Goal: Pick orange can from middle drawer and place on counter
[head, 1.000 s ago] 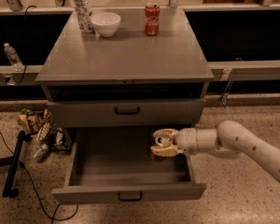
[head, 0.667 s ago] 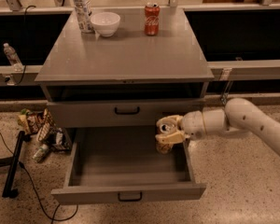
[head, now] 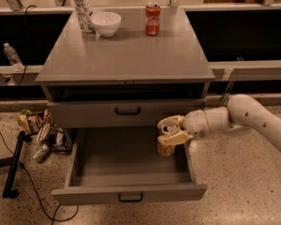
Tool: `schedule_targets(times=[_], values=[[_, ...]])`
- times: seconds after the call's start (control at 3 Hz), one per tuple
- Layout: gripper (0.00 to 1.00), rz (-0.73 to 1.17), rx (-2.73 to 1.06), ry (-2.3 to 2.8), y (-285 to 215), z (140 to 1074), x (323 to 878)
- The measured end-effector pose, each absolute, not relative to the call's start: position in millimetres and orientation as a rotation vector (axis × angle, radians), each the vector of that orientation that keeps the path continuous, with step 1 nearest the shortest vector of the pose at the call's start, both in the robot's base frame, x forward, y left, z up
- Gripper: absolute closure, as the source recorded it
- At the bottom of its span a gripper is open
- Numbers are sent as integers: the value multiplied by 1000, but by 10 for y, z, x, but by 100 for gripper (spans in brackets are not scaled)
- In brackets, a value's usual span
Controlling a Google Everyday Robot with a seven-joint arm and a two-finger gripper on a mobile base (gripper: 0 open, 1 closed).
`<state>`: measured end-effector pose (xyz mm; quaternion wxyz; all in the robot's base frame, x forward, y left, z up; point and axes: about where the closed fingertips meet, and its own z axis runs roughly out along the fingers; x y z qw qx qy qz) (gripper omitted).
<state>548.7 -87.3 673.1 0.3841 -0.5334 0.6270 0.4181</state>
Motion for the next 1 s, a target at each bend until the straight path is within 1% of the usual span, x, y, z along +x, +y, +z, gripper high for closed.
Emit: schedule_targets(times=[0.33,0.67,1.0], values=[[100,977,-1360,1582,-950,7160,5433],[100,878,-1391,1642,-1040,7804,5345],[100,866,-1390,1689,-1083,8260,5341]])
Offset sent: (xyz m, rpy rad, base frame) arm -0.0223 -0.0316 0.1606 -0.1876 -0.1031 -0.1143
